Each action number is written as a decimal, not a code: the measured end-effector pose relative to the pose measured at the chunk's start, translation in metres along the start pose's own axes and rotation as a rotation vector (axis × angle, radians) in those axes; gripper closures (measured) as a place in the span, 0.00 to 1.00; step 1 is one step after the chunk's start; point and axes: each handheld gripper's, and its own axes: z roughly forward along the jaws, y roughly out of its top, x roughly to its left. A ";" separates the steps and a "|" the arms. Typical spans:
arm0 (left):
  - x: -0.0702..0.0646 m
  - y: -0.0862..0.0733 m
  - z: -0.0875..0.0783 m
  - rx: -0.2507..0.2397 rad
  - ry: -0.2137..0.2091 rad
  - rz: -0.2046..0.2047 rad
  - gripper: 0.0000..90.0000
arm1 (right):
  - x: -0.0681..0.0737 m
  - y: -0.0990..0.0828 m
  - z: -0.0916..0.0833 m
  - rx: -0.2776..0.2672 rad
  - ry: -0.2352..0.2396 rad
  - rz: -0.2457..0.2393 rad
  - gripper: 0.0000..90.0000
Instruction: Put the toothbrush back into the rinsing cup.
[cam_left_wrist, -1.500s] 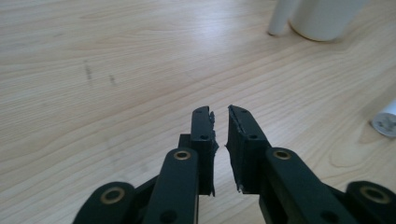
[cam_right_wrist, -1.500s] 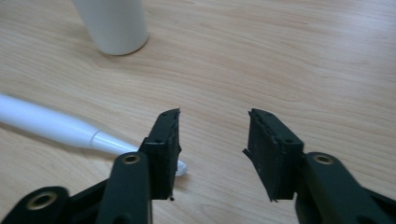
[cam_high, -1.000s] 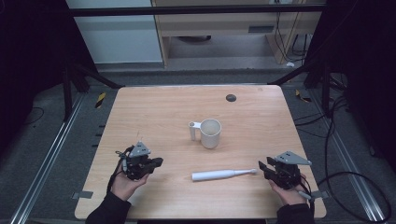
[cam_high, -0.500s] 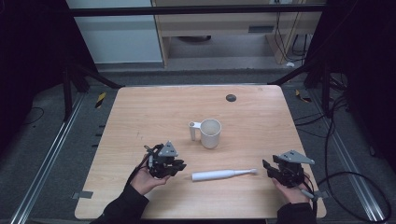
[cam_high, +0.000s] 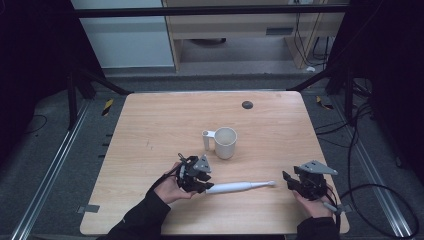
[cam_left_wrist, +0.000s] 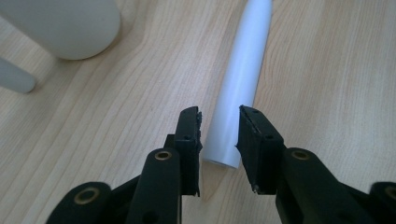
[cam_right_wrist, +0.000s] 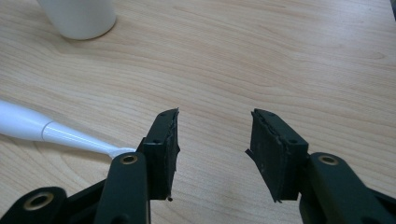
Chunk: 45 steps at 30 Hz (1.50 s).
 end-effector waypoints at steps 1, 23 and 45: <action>0.000 0.001 0.002 0.005 -0.007 0.003 0.74 | 0.000 0.000 0.000 0.002 0.000 -0.001 0.57; -0.002 0.010 0.033 0.094 -0.076 0.032 0.72 | 0.001 0.000 0.004 0.025 0.021 -0.012 0.56; -0.006 0.013 0.039 0.144 -0.086 0.065 0.73 | 0.001 0.001 0.003 0.030 0.026 -0.007 0.56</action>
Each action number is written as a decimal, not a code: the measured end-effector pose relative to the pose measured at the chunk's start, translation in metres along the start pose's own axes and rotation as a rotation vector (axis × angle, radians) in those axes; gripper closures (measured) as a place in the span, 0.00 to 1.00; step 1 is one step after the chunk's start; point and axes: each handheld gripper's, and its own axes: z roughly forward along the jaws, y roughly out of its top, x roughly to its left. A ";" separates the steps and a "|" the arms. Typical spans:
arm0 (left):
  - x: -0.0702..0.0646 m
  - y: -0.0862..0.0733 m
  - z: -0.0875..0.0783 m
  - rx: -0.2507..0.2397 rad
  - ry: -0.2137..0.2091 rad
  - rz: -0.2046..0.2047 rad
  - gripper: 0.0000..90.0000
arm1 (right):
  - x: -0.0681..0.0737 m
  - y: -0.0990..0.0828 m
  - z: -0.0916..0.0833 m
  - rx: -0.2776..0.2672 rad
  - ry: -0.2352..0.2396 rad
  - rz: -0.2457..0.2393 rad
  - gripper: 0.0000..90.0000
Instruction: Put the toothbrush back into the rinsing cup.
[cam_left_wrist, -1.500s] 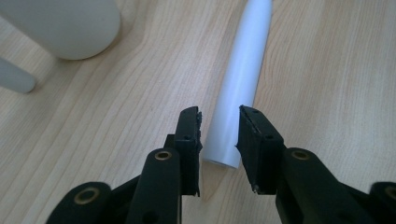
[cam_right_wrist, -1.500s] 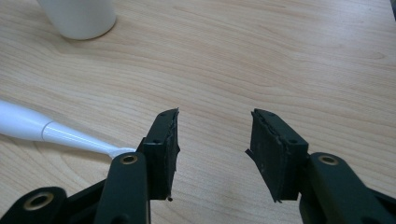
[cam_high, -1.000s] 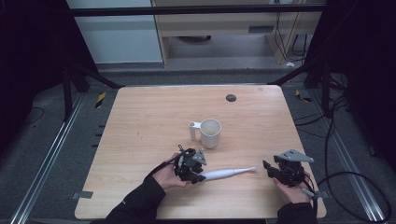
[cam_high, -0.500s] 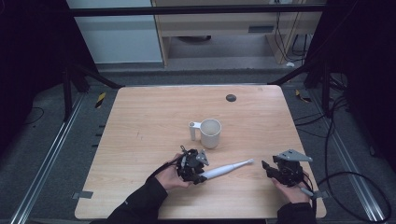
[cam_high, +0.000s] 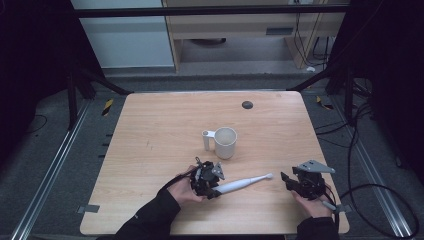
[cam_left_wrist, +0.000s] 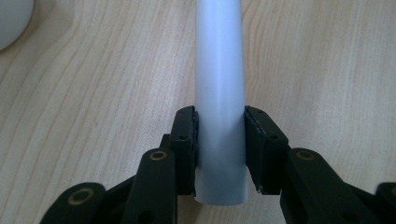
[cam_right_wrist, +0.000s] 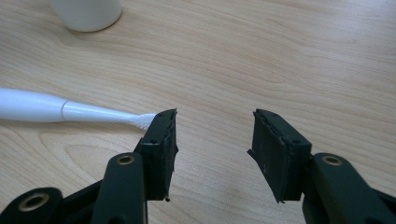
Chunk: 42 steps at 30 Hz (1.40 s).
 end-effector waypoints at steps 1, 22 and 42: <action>-0.001 -0.001 -0.001 0.003 0.002 0.003 0.73 | 0.000 0.000 0.000 0.000 0.001 0.000 0.56; 0.003 -0.065 -0.038 -0.009 0.028 -0.026 0.73 | -0.001 -0.002 0.003 0.011 -0.011 -0.001 0.55; 0.008 -0.116 -0.056 -0.013 0.055 -0.098 0.72 | -0.002 -0.003 0.006 0.024 -0.018 0.008 0.52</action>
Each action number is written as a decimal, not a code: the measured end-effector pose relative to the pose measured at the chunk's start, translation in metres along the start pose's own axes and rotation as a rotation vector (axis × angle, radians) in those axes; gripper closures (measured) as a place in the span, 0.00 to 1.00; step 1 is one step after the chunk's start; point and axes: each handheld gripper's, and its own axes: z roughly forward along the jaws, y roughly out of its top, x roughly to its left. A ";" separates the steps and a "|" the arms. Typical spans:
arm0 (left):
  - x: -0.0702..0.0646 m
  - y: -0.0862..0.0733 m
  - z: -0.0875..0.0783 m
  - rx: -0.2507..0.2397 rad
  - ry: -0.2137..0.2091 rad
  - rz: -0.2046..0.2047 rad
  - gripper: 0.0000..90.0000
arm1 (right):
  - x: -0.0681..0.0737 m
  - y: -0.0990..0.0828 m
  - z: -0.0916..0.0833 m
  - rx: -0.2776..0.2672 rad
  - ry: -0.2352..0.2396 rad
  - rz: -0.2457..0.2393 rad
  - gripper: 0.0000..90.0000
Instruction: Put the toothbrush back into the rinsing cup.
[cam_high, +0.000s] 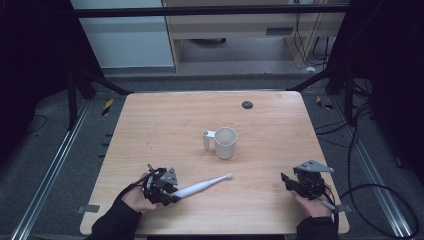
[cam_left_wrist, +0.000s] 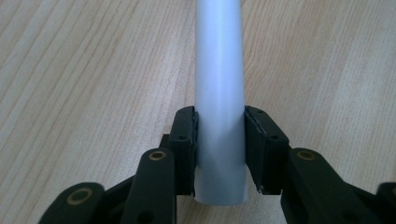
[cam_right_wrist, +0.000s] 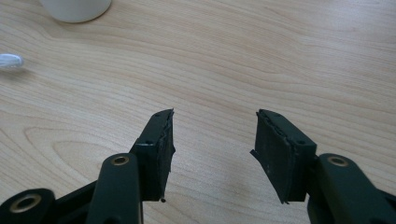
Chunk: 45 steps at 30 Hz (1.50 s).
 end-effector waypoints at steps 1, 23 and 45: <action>0.000 0.000 0.000 0.003 0.001 0.005 0.72 | 0.000 0.000 0.000 0.000 0.000 0.000 0.52; 0.001 0.029 -0.015 -0.097 0.055 -0.066 0.55 | -0.003 0.000 -0.001 -0.006 -0.010 0.018 0.48; -0.004 0.099 0.001 0.038 0.075 0.001 0.57 | -0.005 0.002 -0.002 0.010 -0.025 0.021 0.46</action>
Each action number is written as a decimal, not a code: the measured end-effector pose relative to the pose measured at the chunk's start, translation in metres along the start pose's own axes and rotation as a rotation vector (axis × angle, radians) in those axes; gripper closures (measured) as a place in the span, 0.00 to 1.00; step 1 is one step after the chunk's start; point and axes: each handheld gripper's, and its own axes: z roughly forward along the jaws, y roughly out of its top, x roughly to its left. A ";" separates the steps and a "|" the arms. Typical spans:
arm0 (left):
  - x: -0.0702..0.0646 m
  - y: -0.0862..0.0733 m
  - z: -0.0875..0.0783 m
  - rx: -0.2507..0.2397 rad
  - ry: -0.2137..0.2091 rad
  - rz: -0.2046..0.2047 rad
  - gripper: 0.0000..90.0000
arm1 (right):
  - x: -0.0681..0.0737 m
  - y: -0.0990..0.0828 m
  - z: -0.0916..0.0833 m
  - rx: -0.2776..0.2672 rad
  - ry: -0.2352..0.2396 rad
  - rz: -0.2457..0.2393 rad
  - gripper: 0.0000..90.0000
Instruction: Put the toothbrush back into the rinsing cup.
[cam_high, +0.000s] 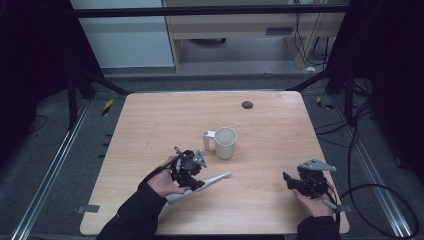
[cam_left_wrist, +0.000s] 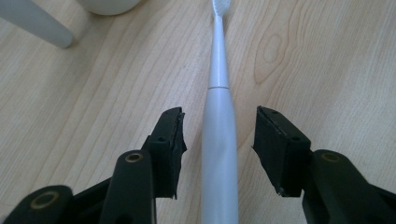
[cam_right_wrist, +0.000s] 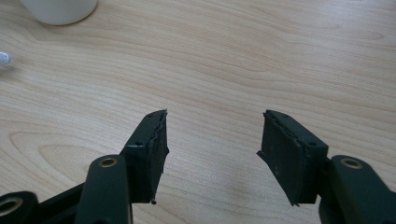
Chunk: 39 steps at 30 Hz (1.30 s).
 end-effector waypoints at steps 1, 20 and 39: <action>-0.001 0.001 0.002 0.008 -0.001 -0.001 0.57 | 0.000 0.000 0.000 0.000 0.001 0.004 0.46; 0.003 0.008 0.030 0.103 -0.057 0.005 0.65 | 0.001 0.000 0.003 0.029 0.017 -0.009 0.46; 0.005 0.004 0.043 0.120 -0.085 0.009 0.73 | 0.002 0.000 0.005 0.036 0.022 -0.013 0.46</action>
